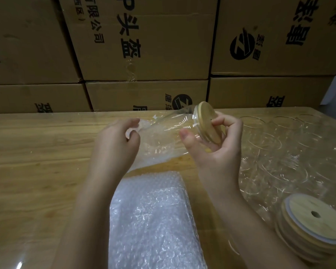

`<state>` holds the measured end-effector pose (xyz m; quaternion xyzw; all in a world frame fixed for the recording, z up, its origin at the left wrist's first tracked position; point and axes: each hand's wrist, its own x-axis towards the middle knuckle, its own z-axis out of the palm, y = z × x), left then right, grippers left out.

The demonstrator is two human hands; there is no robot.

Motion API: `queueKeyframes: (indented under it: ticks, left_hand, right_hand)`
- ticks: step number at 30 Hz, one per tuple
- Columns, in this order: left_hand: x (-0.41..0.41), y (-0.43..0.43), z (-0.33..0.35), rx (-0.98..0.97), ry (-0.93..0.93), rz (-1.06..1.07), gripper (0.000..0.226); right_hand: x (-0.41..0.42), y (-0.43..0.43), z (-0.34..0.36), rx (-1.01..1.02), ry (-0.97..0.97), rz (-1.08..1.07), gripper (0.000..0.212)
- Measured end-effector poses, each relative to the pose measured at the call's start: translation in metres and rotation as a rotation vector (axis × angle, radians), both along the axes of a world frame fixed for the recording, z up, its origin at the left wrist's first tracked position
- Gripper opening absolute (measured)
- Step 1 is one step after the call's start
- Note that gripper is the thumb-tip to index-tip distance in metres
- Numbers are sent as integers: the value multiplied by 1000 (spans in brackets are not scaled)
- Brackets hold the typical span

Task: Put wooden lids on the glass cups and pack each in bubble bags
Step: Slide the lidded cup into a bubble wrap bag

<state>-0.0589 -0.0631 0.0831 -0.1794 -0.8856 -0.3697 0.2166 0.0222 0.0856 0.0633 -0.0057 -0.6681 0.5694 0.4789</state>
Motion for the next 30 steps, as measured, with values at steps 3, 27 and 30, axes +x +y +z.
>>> queueKeyframes:
  ticks: [3, 27, 30]
  left_hand:
    - [7, 7, 1, 17, 5, -106, 37]
    - [8, 36, -20, -373, 592, -269, 89]
    - [14, 47, -23, -286, 559, -342, 83]
  right_hand:
    - [-3, -1, -5, 18, -30, -1, 49]
    - [-10, -8, -21, -267, -27, 118, 43]
    - [-12, -5, -23, -206, -72, 124, 44]
